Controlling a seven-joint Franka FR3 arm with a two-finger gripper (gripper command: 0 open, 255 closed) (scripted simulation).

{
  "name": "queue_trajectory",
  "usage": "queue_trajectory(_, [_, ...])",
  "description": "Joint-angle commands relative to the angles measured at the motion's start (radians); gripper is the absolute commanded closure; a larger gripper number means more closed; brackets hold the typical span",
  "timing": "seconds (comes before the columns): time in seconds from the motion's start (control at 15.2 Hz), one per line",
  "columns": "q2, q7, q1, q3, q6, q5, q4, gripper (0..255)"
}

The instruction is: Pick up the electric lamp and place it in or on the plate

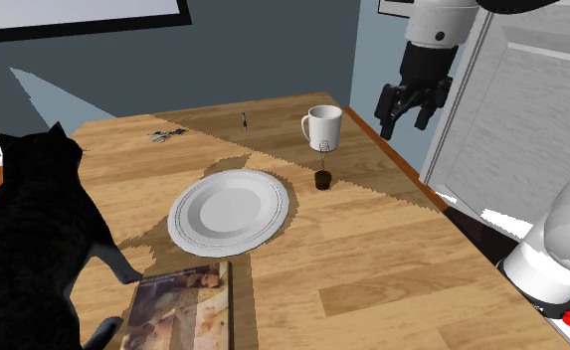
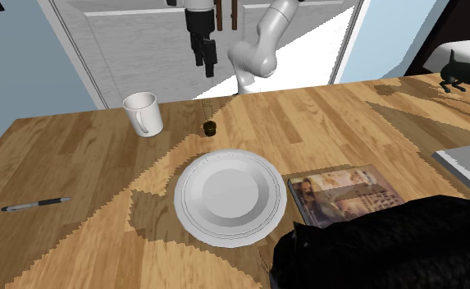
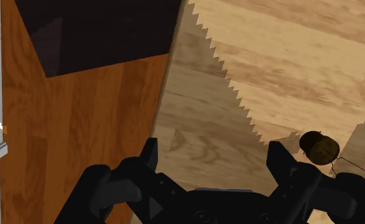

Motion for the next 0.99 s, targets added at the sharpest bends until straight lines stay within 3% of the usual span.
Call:
queue_trajectory(0.0, [0.03, 0.081, -0.002, 0.071, 0.044, 0.016, 0.01, 0])
queue_trajectory(0.4, [0.16, 0.317, -0.041, 0.285, 0.162, 0.016, 0.077, 0])
queue_trajectory(0.73, [0.314, 0.531, -0.119, 0.475, 0.238, -0.053, 0.179, 0])
queue_trajectory(0.92, [0.322, 0.533, -0.121, 0.483, 0.279, -0.053, 0.145, 0])
